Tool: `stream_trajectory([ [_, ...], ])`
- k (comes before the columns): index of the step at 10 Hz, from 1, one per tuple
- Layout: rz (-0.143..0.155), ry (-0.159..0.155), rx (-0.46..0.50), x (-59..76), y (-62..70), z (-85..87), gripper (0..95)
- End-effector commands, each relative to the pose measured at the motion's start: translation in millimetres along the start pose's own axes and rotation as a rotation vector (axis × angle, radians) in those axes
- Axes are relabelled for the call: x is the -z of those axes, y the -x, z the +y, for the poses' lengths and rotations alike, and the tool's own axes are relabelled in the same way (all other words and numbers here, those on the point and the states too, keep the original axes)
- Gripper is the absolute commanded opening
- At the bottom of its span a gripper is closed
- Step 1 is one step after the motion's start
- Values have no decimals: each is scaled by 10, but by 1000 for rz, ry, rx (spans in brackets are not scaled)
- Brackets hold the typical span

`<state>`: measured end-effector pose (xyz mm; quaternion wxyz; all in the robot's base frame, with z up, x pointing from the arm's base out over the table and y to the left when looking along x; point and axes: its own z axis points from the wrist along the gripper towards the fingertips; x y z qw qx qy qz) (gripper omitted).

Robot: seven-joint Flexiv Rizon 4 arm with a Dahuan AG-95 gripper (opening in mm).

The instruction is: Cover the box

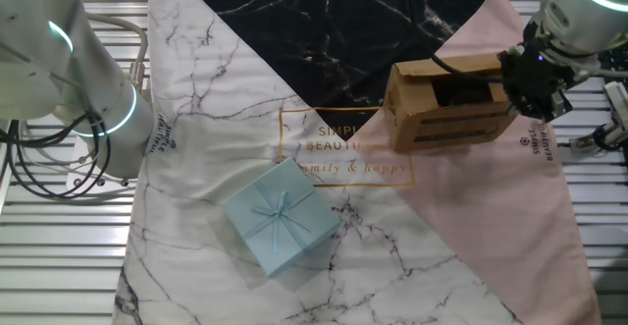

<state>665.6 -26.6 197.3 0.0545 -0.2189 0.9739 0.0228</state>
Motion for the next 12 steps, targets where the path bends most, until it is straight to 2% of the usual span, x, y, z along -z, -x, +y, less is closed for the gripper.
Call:
stream_trajectory([
  [1,-4,11,-27,-3,5,-2,0],
  [6,0,17,-61,44,-40,34,0],
  [9,-16,26,-66,31,-99,68,0],
  [12,-18,34,-81,20,-129,96,0],
])
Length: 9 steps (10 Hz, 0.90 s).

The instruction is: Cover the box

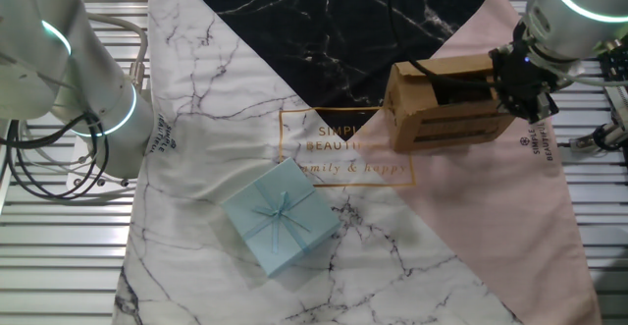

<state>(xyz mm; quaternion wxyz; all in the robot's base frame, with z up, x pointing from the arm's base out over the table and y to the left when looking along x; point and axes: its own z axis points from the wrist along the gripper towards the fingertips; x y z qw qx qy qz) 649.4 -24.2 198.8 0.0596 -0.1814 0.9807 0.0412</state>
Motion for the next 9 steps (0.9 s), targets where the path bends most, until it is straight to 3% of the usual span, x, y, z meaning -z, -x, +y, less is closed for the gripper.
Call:
stream_trajectory([
  [1,-4,9,-13,-34,-3,29,0],
  [9,-2,-3,-54,-67,116,315,0],
])
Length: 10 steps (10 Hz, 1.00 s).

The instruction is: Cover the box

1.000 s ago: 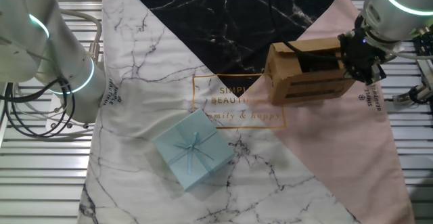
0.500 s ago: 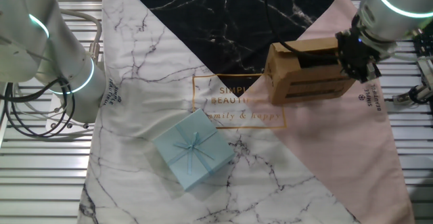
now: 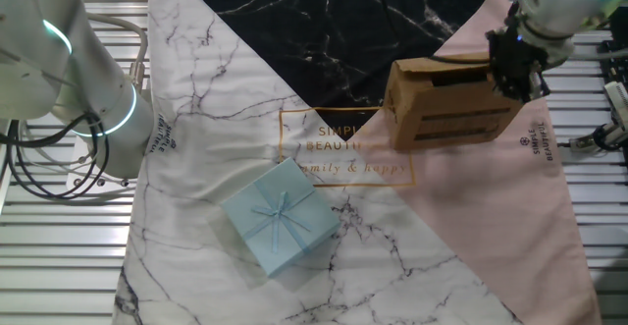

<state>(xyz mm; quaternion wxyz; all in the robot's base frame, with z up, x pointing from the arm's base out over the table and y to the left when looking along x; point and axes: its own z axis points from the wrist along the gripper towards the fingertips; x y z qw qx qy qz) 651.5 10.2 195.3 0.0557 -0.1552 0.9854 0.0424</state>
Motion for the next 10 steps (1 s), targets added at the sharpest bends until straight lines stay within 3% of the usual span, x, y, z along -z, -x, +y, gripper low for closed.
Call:
stream_trajectory([
  [1,-9,-4,-2,-13,-26,21,0],
  [10,-18,-28,-6,-242,37,232,0],
])
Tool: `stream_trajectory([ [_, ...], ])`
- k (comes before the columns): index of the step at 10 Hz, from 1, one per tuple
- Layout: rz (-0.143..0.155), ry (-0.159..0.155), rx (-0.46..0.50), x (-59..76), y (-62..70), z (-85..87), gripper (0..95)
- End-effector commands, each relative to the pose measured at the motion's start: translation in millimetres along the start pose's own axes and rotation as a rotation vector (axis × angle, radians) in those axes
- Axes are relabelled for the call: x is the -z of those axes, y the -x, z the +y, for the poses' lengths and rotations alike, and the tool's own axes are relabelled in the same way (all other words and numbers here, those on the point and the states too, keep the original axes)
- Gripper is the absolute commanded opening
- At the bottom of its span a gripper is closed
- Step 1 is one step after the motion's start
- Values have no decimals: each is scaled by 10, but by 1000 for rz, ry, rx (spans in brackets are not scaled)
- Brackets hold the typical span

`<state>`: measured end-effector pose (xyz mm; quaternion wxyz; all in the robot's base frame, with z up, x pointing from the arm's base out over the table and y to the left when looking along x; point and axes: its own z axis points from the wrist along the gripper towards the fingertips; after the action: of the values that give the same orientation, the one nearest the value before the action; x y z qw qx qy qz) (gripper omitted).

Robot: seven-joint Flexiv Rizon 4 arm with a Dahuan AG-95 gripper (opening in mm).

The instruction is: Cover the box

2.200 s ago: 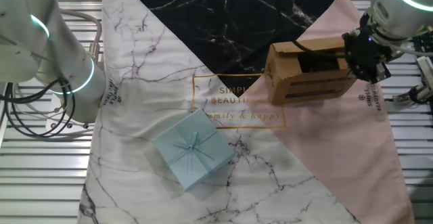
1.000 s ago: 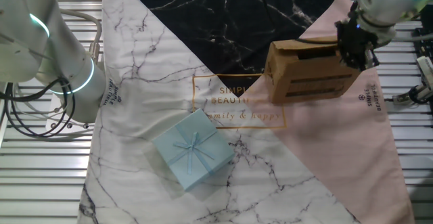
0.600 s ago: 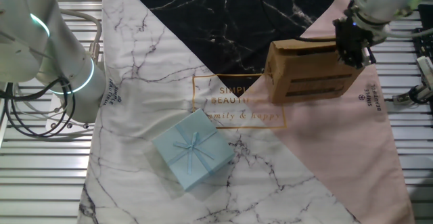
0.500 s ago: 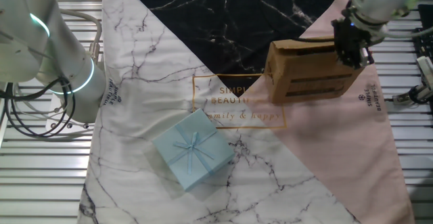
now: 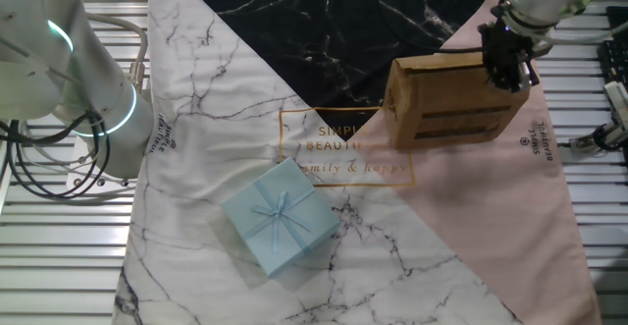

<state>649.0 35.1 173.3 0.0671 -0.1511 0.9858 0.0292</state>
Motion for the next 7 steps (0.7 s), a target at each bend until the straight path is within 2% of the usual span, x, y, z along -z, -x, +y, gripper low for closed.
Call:
stream_trajectory([
  [1,2,-1,0,-14,18,14,0],
  [7,-3,-11,-5,-119,33,89,0],
])
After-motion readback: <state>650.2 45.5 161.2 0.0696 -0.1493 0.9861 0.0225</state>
